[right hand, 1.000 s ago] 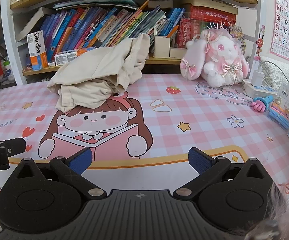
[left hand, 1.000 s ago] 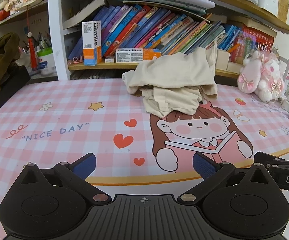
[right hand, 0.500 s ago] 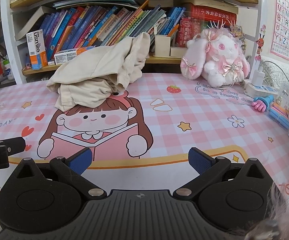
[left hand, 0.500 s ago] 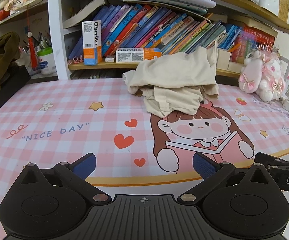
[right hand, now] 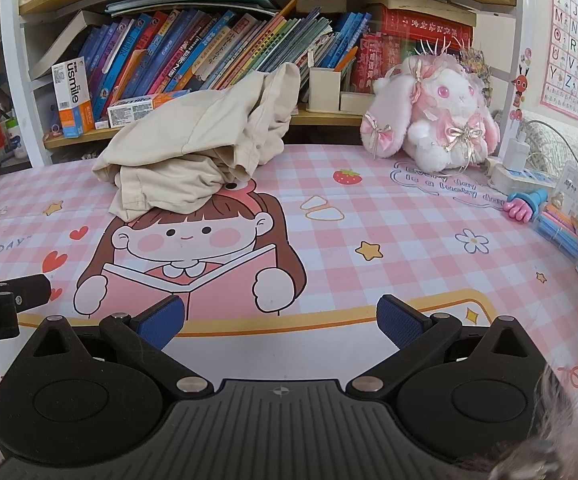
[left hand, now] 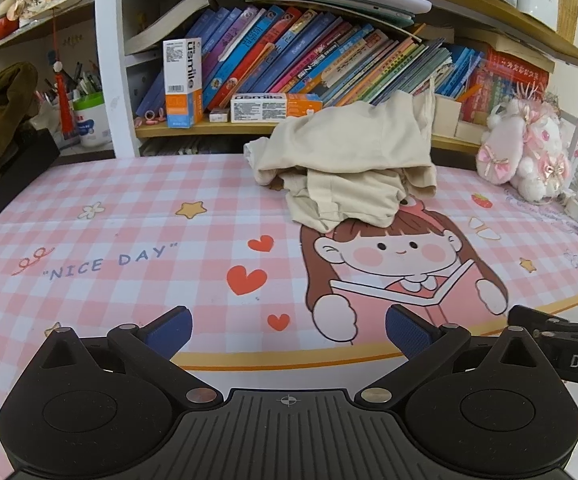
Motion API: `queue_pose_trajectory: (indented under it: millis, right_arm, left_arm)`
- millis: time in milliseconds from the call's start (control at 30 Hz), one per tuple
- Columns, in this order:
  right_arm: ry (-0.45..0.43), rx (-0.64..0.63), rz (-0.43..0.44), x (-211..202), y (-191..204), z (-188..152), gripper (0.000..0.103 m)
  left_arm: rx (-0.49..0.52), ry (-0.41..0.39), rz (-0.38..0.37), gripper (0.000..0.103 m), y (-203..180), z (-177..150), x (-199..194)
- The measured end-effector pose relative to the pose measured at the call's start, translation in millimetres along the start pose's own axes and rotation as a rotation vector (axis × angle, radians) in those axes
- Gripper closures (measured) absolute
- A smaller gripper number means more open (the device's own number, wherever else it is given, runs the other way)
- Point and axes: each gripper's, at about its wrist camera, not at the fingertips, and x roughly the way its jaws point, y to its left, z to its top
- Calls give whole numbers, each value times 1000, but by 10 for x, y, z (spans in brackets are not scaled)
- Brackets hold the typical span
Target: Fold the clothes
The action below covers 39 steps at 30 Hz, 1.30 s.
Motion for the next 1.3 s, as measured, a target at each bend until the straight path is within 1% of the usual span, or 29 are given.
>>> queue_pose_trajectory:
  millis: [200,433,700,1033,1133,1300]
  right_arm:
    - [10,-21,4,5,23,0,0]
    - [7,-27,6,-7,39,3,0]
    - [11,-14,-15,-6,35,3,0]
    - [15,10,-3,-56,68,-54,0]
    - [16,19,8,-86,88,-84,0]
    - [10,14,0,-135,146,-132,0]
  left_arm:
    - [5,5,-14,0,-11,-17,10]
    - [-22,28,-20,0,24,-48,34]
    - [-17,6,-40,0,17,-48,-1]
    - [38,-32,-59,0,2,-50,-99]
    - [67,-49,-76,0,-20,-76,-153]
    - [121,-72,-99,0,-49,-110,-235]
